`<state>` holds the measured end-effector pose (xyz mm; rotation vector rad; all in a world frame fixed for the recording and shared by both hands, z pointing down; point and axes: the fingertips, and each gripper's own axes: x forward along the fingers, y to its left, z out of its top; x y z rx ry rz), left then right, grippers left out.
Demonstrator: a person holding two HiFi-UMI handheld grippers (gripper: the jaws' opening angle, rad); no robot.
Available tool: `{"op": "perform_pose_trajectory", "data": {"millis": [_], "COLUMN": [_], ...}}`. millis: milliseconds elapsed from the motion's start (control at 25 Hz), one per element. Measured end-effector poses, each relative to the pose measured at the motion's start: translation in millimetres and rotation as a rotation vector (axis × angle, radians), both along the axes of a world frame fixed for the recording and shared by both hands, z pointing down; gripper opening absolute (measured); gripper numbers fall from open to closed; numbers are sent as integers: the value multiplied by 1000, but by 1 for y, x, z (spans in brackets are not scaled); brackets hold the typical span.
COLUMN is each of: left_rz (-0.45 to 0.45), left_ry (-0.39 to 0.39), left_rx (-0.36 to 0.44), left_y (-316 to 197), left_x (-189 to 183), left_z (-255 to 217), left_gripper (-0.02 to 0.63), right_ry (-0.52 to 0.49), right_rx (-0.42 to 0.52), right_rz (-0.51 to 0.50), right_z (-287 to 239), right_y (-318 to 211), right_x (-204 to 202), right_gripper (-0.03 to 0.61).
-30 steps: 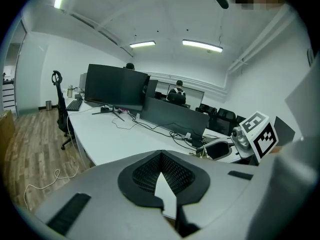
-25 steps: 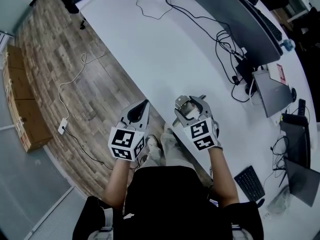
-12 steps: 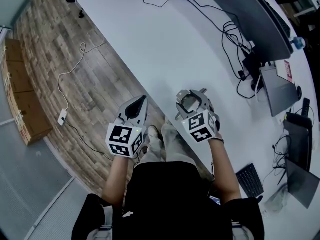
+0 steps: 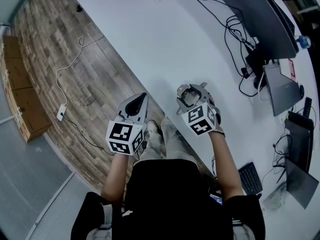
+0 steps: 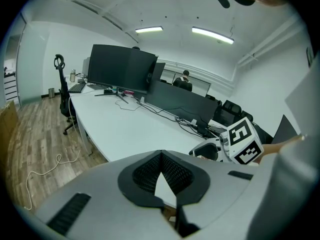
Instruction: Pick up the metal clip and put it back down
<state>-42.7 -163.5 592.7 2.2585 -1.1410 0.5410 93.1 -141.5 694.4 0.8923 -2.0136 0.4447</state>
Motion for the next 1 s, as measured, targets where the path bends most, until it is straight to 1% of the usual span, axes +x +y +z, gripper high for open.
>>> {"op": "perform_pose_trajectory", "data": {"millis": [720,1000], "left_rz": [-8,-3], "left_ry": [-11,-18], "left_rx": [-32,-25], "left_y": [-3,-5], "left_x": [-1,0], "left_z": [19,21], "left_gripper": [11,11], "right_ry": [27,43], "right_rx": [-35,-39], "right_rz": [-18,-27], "right_z": [25,33], "right_y": [-3,-3], "right_x": [2,3], "right_gripper": [284,284]}}
